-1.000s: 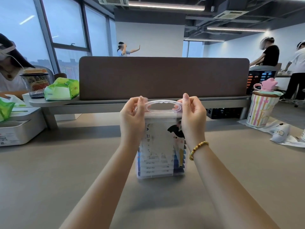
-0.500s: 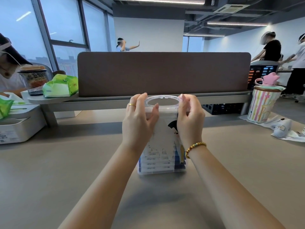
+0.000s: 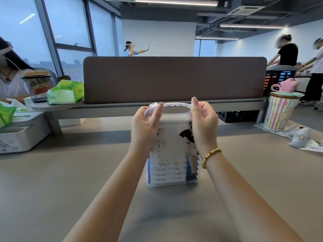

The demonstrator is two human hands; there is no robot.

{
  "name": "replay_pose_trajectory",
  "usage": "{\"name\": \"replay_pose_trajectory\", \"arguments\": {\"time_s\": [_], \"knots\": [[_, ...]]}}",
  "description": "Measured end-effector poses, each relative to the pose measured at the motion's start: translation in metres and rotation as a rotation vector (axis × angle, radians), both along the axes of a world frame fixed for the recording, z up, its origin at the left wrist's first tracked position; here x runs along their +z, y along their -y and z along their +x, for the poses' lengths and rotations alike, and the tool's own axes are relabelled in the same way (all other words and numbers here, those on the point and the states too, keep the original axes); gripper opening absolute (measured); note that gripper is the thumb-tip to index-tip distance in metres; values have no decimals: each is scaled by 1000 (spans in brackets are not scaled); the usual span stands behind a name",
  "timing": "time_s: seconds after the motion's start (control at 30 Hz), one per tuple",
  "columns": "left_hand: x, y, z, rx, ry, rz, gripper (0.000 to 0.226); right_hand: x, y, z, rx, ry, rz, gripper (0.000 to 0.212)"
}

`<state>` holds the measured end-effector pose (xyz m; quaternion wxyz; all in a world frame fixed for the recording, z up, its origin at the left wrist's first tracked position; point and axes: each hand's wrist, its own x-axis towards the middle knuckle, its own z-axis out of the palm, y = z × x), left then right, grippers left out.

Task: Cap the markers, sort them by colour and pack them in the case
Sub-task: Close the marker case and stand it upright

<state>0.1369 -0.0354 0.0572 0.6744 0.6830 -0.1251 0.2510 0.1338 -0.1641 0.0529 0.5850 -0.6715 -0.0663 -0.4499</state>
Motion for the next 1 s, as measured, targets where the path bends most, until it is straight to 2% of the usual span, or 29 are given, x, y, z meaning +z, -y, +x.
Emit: {"name": "replay_pose_trajectory", "arguments": {"time_s": [0.07,0.17,0.33,0.5,0.67,0.9,1.0], "knots": [[3,0,-2,-65,-40,-90,36,3,2,-1,62,-29,37,32],[5,0,-5,-93,-33,-122,36,9,3,-3,138,-32,81,32],[10,-4,-1,-140,-122,-217,34,7,1,-4,99,7,61,28],[23,-9,2,-225,-258,-160,28,2,-2,-3,32,65,9,29],[28,-12,5,-259,-319,-109,24,7,3,0,120,-11,54,32],[12,-10,6,-201,-195,-56,37,5,7,3,52,-11,-62,37],[6,-14,4,-256,-174,-5,26,3,6,4,4,19,-98,39]]}}
